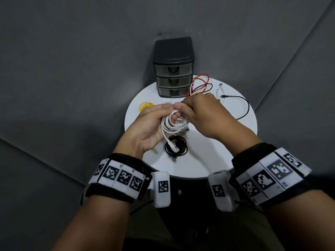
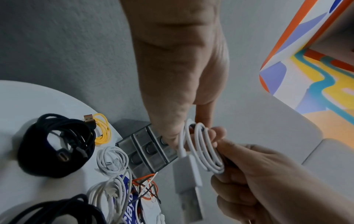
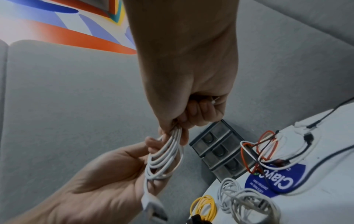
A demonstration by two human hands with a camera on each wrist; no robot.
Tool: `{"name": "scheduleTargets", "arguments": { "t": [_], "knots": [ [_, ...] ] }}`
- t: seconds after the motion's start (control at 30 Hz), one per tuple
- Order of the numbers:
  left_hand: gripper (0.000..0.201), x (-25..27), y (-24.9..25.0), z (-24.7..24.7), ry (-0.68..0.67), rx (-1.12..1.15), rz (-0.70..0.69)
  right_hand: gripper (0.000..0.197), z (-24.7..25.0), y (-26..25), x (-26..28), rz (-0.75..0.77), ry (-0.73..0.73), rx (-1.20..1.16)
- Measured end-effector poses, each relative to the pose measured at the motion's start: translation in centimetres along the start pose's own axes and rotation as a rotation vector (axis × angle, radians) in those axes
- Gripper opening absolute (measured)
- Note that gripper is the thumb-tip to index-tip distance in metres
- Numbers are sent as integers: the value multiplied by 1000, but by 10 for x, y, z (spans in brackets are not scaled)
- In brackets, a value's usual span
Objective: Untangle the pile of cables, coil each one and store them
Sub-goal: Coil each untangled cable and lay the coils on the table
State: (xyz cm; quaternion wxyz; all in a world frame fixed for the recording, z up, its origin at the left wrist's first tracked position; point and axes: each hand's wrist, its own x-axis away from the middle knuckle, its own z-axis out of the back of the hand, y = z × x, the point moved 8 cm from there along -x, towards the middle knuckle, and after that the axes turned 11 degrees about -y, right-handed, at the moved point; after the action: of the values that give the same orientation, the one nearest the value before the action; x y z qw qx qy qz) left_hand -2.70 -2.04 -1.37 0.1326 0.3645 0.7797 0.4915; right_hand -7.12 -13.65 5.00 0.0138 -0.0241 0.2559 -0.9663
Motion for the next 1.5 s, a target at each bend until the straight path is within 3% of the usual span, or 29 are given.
{"name": "scheduleTargets", "arguments": {
  "t": [0.27,0.5,0.73,0.97,1.1,1.2,1.33,1.5],
  "knots": [
    [15,-6,0,-8,-50,59,-16,31,-7,9,-7,18,44,-175],
    [19,-6,-13,-9,-77,71,25,45,-14,10,-14,24,-29,-31],
    [21,-7,-3,-8,-83,-154,20,43,-11,18,-11,44,17,-84],
    [25,-16,9,-17,103,-32,-48,48,-1,18,-13,28,70,-141],
    [22,-26,13,-18,221,-104,-23,49,7,19,-18,13,52,-143],
    [24,-29,22,-17,240,-192,-35,40,16,19,-18,23,3,-118],
    [22,-27,31,-18,234,-184,-81,16,34,17,-5,59,-74,-50],
    [19,-23,35,-27,192,-177,-97,9,52,15,5,89,40,125]
  ]
}}
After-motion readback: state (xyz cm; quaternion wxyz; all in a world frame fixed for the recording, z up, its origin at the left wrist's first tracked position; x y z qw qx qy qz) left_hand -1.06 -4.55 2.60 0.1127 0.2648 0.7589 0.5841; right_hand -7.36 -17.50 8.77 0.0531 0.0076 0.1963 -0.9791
